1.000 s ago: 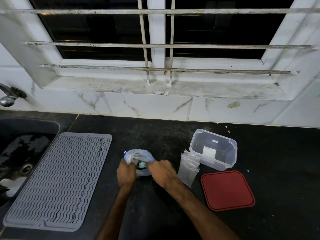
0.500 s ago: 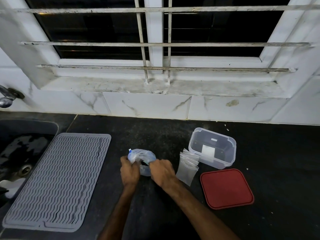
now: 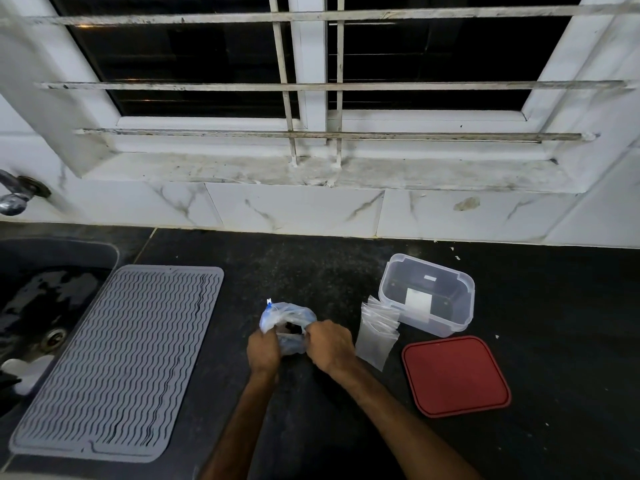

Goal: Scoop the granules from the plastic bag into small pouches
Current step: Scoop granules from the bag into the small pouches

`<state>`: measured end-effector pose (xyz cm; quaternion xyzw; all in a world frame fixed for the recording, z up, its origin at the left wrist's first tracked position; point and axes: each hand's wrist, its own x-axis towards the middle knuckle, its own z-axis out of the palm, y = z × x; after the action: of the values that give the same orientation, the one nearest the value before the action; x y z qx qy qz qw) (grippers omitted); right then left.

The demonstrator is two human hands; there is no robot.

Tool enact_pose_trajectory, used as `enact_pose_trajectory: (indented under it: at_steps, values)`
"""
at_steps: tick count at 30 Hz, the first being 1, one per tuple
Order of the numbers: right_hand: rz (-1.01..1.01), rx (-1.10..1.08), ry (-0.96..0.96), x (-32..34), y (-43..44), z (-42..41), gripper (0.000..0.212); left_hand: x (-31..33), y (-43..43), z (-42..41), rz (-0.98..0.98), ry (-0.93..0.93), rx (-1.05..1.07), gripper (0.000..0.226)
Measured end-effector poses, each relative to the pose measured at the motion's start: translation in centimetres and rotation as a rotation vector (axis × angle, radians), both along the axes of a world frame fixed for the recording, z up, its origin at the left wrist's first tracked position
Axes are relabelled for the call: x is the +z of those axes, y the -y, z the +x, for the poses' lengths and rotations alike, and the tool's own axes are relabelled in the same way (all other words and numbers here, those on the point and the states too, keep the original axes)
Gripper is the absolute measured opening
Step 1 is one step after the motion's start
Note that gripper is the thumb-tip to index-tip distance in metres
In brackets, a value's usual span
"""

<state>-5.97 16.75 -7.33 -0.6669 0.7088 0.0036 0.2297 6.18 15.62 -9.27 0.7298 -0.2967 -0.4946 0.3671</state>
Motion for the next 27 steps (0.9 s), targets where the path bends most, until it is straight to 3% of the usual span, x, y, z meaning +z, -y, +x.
enact_pose_trajectory:
  at_steps: [3,8,10,14,17,19,22,24,27]
  values:
    - [0.024,-0.069,0.088,0.2,-0.3,0.0,0.027,0.4,-0.2,-0.3,-0.063,0.018,0.015,0.018]
    - [0.199,-0.247,0.539,-0.6,-0.6,-1.1,0.027,0.1,0.4,0.3,-0.097,0.033,-0.071,0.022]
    - [0.22,-0.28,0.614,-1.0,-0.7,-1.5,0.027,-0.2,0.6,0.6,-0.068,0.037,-0.098,0.02]
    - [0.161,-0.214,0.515,-1.0,-1.0,-1.4,0.028,-0.9,0.8,0.9,0.003,0.156,-0.063,0.03]
    - [-0.065,-0.048,0.223,-0.2,-1.2,-0.9,0.027,-0.5,0.9,0.6,0.05,0.246,-0.06,0.032]
    - [-0.17,-0.01,0.159,0.0,-1.3,-0.7,0.027,-0.3,0.9,0.6,0.053,0.308,-0.09,0.033]
    - [-0.167,-0.173,0.44,-0.5,-1.3,-1.1,0.025,0.1,0.9,0.8,0.036,0.352,-0.127,0.029]
    - [-0.034,-0.375,0.7,-0.6,-1.3,-1.6,0.025,-0.2,0.8,1.1,0.018,0.346,-0.143,0.028]
    - [0.156,-0.515,0.923,-0.5,-1.5,-2.1,0.023,-0.5,0.5,1.2,0.014,0.342,-0.181,0.027]
